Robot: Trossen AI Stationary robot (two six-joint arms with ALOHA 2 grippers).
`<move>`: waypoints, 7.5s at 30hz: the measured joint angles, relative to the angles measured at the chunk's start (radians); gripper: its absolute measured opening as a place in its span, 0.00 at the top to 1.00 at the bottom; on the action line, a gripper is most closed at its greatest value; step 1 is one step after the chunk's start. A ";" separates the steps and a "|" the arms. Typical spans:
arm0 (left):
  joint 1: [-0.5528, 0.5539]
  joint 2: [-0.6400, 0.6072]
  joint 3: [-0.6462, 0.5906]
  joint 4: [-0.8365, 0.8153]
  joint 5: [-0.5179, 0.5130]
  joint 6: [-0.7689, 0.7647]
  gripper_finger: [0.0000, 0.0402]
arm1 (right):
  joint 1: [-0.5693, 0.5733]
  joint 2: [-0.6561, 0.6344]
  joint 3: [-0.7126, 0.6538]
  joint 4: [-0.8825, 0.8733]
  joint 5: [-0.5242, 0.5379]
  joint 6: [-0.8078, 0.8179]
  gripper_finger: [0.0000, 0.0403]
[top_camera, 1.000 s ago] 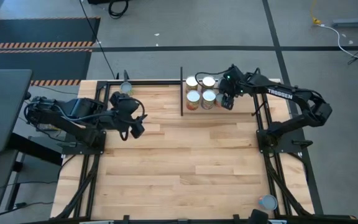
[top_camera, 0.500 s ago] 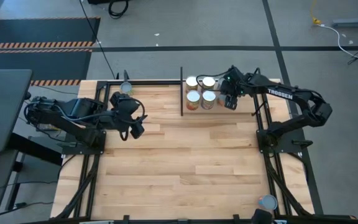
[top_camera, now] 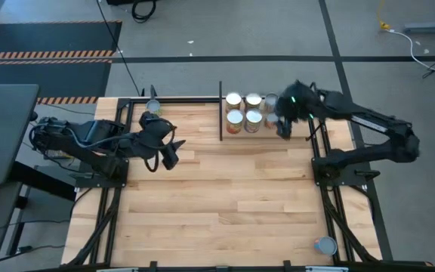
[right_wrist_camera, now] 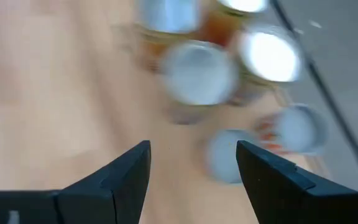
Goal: Pick and place cans onto a shelf
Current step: Put the small canned corn on the shelf, then put the canned green peas on the shelf
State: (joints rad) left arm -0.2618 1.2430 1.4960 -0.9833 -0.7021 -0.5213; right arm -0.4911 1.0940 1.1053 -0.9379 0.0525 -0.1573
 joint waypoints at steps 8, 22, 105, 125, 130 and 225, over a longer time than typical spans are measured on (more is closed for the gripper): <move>-0.049 0.000 0.001 0.172 0.001 0.063 0.36 | 0.627 -0.086 0.000 -0.124 0.125 0.508 0.39; -0.050 0.000 0.001 0.169 0.000 0.092 0.36 | 1.514 0.316 0.091 -0.092 -0.068 1.398 0.39; -0.050 0.000 0.001 0.172 0.000 0.147 0.36 | -0.267 0.232 -0.107 -0.161 0.284 -0.416 0.30; -0.040 -0.001 0.001 0.509 0.056 0.074 0.36 | -0.548 0.604 0.180 -0.140 0.110 -0.100 0.30; -0.026 -0.036 0.000 0.509 0.078 0.149 0.36 | -0.560 0.635 0.194 -0.145 0.106 -0.062 0.30; 1.222 0.777 0.003 -0.140 0.423 -0.034 1.00 | 0.216 -0.125 0.189 0.000 0.110 0.306 0.14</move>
State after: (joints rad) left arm 0.9606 2.0197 1.4990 -1.1231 -0.2793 -0.5556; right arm -0.2752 0.9694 1.2942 -0.9375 0.1627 0.1485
